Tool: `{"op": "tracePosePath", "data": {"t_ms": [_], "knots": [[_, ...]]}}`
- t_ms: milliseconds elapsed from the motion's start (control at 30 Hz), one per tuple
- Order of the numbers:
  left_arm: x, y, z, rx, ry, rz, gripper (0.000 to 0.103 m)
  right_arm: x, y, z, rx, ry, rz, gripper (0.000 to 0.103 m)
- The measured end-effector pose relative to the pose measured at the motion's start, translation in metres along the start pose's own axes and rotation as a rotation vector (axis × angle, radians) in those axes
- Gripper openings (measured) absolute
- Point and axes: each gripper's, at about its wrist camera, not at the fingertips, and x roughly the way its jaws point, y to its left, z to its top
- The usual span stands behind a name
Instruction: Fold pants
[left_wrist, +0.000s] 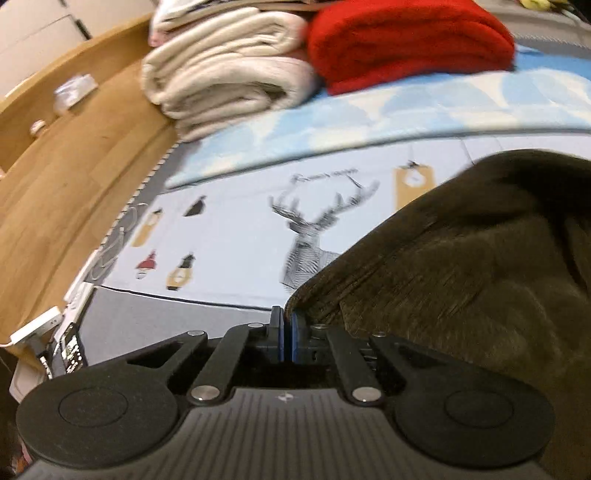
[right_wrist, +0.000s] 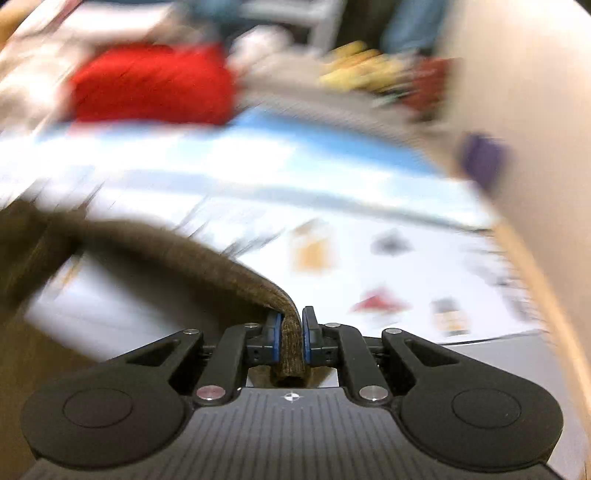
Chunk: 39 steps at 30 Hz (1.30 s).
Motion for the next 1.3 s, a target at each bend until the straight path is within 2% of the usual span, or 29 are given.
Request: {"op": "tracePosePath", "data": {"t_ms": [67,167,267,367,467,567,833,967,1067,1100,1167,1200,1233,1267,1300], "knots": [[-0.001,0.007,0.004,-0.027,-0.028,-0.01,0.004,-0.018,-0.029,0.006,0.052,-0.068,-0.102,0.011],[-0.012,0.004,0.014,-0.02,-0.123,-0.036,0.003,-0.041,-0.079,0.01,0.186,-0.114,-0.211,0.011],[-0.026,-0.016,0.018,0.037,-0.189,-0.021,0.003,-0.046,-0.106,0.016,0.238,-0.113,-0.248,0.011],[-0.022,-0.031,0.024,0.016,-0.186,-0.024,0.003,-0.041,-0.124,0.025,0.282,-0.069,-0.241,0.011],[-0.006,-0.043,0.032,-0.009,-0.169,-0.024,0.003,-0.013,-0.119,0.041,0.281,-0.013,-0.241,0.011],[0.015,-0.054,0.04,-0.038,-0.154,-0.011,0.003,0.018,-0.111,0.043,0.287,0.03,-0.244,0.011],[0.082,-0.072,0.051,-0.042,-0.14,0.002,0.004,0.105,-0.069,0.041,0.28,0.046,-0.262,0.011],[0.115,-0.083,0.051,-0.021,-0.128,-0.031,0.004,0.143,-0.057,0.041,0.284,0.061,-0.273,0.011],[0.139,-0.09,0.053,-0.005,-0.07,-0.089,0.007,0.164,-0.056,0.041,0.309,0.065,-0.257,0.012],[0.145,-0.087,0.055,-0.027,-0.049,-0.112,0.009,0.172,-0.057,0.04,0.323,0.075,-0.24,0.013],[0.152,-0.074,0.059,-0.097,-0.014,-0.17,0.015,0.181,-0.059,0.034,0.356,0.099,-0.235,0.03],[0.153,-0.068,0.062,-0.134,0.005,-0.191,0.019,0.183,-0.061,0.031,0.375,0.108,-0.235,0.035],[0.154,-0.062,0.064,-0.166,0.02,-0.198,0.031,0.183,-0.064,0.027,0.4,0.108,-0.24,0.041],[0.152,-0.057,0.066,-0.194,0.025,-0.194,0.046,0.182,-0.068,0.023,0.422,0.109,-0.252,0.042],[0.147,-0.051,0.068,-0.227,0.015,-0.186,0.052,0.181,-0.071,0.021,0.438,0.113,-0.265,0.042]]}}
